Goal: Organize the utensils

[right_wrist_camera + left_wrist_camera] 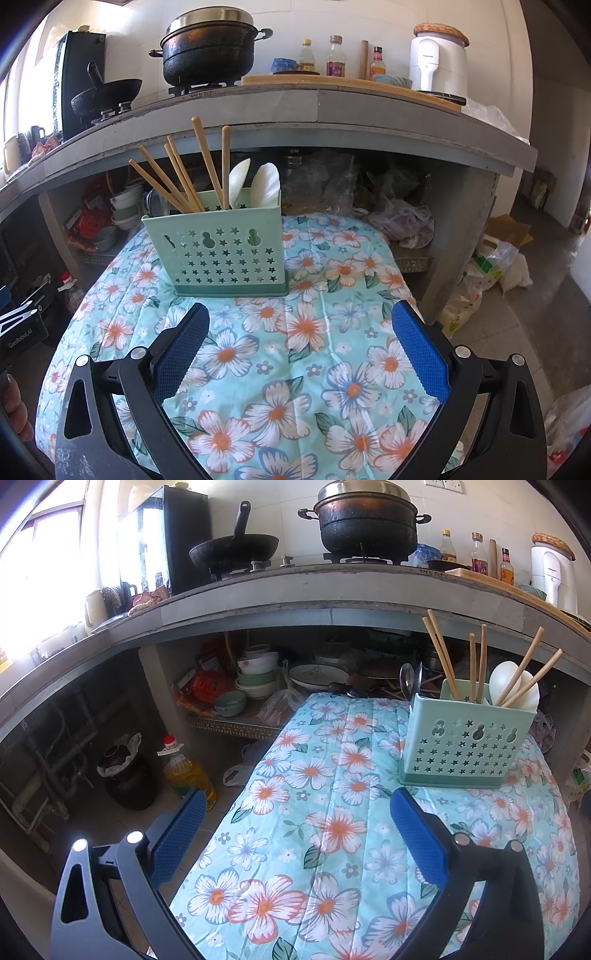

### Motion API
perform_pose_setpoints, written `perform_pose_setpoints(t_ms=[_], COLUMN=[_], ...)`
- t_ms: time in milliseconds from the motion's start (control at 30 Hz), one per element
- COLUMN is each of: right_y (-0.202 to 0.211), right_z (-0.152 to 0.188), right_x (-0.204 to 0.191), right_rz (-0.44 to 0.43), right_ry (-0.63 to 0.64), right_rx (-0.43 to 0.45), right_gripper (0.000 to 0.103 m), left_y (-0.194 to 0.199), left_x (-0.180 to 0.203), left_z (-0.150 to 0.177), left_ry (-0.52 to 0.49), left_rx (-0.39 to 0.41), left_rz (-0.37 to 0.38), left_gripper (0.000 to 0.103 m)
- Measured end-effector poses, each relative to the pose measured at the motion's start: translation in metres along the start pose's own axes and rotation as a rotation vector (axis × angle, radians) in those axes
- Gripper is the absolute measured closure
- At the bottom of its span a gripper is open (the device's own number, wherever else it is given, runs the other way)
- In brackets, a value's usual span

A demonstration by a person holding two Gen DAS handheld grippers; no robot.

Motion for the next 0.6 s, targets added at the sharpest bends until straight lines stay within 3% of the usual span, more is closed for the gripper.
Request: perform_pose_setpoints(t_ms=[600], right_y=[0.0004], right_z=[0.0015], right_x=[-0.0022], right_rz=[-0.002], right_ry=[0.001], right_rx=[-0.006], right_gripper=[0.008], left_y=[-0.0029], left_x=[-0.0032], left_z=[0.0012], left_ry=[0.002], left_rx=[-0.006], left_rz=[-0.004], left_gripper=[0.006])
Point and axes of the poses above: each gripper's, at about its wrist camera, not at the fingertips, and y roughly against the way its jaws point, x to its right, z to its underside, the point moved 4 cm from there along -y, roughly the way its jaws point, and after that the axes turned 5 degrees about -x, right-handed, at the moved point
